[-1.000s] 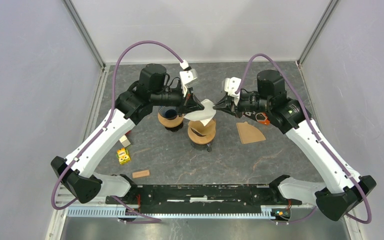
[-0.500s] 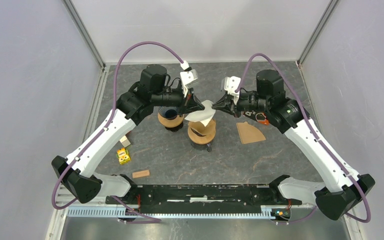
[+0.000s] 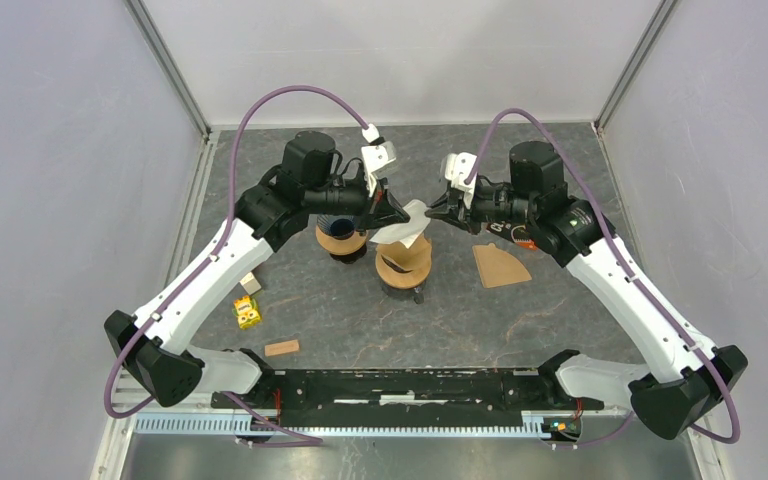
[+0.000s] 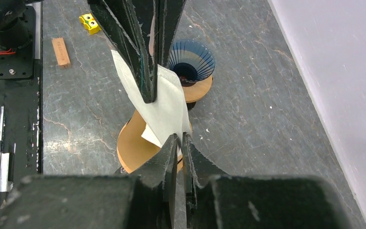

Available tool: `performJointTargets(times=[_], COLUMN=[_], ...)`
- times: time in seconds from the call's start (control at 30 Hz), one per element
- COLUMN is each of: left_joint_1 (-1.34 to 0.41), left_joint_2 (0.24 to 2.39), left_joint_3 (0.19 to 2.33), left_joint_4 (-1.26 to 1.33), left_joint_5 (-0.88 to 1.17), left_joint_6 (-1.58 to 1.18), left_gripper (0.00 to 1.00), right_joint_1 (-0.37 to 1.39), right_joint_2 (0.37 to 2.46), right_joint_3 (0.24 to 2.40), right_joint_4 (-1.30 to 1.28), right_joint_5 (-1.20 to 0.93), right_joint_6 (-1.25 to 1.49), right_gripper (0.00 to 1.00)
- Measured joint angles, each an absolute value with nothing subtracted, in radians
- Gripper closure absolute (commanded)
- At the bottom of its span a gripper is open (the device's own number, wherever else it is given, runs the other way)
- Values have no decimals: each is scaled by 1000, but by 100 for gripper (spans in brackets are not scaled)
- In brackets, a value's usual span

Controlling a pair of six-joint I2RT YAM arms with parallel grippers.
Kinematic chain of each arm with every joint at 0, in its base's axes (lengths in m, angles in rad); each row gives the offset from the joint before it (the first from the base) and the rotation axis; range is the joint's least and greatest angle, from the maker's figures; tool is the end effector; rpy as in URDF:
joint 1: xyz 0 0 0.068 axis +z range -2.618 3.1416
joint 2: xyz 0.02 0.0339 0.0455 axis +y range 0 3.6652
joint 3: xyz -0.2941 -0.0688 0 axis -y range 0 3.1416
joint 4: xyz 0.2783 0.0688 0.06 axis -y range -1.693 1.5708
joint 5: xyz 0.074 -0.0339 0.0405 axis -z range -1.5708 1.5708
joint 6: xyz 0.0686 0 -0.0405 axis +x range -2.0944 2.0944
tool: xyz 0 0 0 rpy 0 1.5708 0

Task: Place the coffee filter in the dripper
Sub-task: Place the coffee filter in the coffee dripper.

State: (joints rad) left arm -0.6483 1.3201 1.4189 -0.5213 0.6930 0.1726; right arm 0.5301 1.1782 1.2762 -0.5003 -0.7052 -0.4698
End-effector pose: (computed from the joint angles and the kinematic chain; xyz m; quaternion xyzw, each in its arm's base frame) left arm 0.2395 -0.2364 0.4336 0.4843 0.6506 -0.3975 0.4293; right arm 0.2318 0.1874 0.4227 -0.5424 0.5957 0.3035 0.5087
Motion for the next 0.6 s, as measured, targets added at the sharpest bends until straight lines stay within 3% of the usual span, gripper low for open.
performJointTargets(times=[0.6], left_joint_1=[-648], left_joint_2=[1319], left_joint_3=[1419], left_joint_4=[-499], left_joint_5=[684], left_joint_6=[169], left_gripper=[98], right_joint_1=[530], right_joint_2=[1188], right_joint_3=[1228], right_joint_4=[-487], right_joint_5=[-785], right_joint_6=[-475], right_gripper=[87])
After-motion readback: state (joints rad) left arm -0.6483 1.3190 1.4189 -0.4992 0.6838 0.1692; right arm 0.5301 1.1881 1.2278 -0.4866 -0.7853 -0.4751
